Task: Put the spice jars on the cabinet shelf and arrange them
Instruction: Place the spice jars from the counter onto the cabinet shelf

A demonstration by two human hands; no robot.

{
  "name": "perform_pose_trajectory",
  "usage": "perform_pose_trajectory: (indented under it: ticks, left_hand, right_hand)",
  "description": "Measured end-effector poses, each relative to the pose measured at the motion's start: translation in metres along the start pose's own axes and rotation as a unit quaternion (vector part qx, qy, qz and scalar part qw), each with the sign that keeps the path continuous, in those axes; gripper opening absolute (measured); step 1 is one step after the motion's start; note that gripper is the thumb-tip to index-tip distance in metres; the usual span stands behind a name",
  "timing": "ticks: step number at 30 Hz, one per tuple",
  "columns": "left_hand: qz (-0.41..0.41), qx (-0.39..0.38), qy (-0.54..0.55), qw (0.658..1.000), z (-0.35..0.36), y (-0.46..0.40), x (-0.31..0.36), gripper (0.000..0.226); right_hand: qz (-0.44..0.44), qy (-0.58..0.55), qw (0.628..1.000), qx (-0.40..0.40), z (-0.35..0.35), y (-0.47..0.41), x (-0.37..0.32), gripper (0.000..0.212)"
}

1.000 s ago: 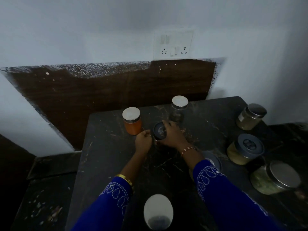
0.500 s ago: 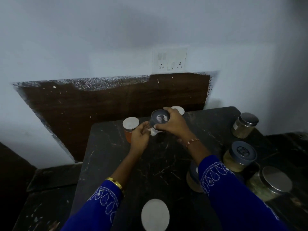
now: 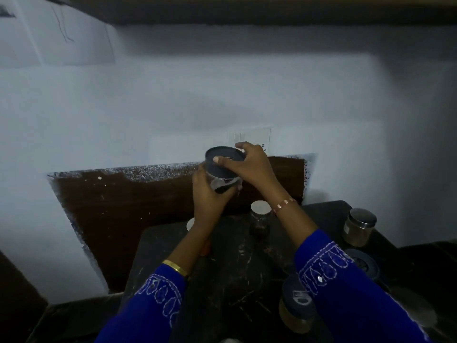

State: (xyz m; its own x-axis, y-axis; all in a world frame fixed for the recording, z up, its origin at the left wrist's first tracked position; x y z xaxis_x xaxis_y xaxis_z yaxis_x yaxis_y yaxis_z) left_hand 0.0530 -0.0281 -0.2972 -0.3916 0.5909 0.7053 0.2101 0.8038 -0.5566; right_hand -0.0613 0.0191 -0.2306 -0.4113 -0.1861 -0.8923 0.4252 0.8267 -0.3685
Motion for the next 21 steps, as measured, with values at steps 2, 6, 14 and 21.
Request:
perform_pose_trajectory:
  ticks: [2, 6, 14, 21]
  left_hand:
    - [-0.007, -0.027, 0.049, 0.998, -0.009, -0.009, 0.000, 0.068]
    - [-0.106, -0.147, 0.296, 0.938, -0.015, -0.017, 0.005, 0.050]
    - [-0.128, -0.192, 0.405, 0.885, -0.017, -0.030, 0.020, 0.045]
    - [-0.122, -0.141, 0.335, 0.923, -0.015, -0.034, 0.023, 0.042]
  right_hand:
    - [0.035, -0.088, 0.995, -0.012, -0.014, -0.002, -0.007, 0.057]
    - [0.085, -0.203, 0.973, -0.067, -0.031, 0.000, 0.006, 0.033]
    - [0.083, -0.284, 0.948, -0.114, -0.015, 0.013, 0.009, 0.037]
    - [0.052, -0.327, 0.944, -0.017, -0.008, 0.015, 0.010, 0.047]
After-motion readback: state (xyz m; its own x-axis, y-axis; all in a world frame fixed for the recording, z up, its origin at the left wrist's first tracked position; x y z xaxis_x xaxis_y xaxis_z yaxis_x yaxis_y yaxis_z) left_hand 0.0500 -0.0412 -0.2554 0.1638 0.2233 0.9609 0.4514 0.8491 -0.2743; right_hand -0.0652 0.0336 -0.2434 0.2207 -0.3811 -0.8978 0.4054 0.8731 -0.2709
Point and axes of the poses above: each hand's wrist, its own y-axis away from the middle knuckle, its own z-axis out of the palm, x = y × z, the point moved 5 cm from there along -y, towards the middle knuckle, and after that the axes turned 13 degrees about -y, right-handed, at the moved point
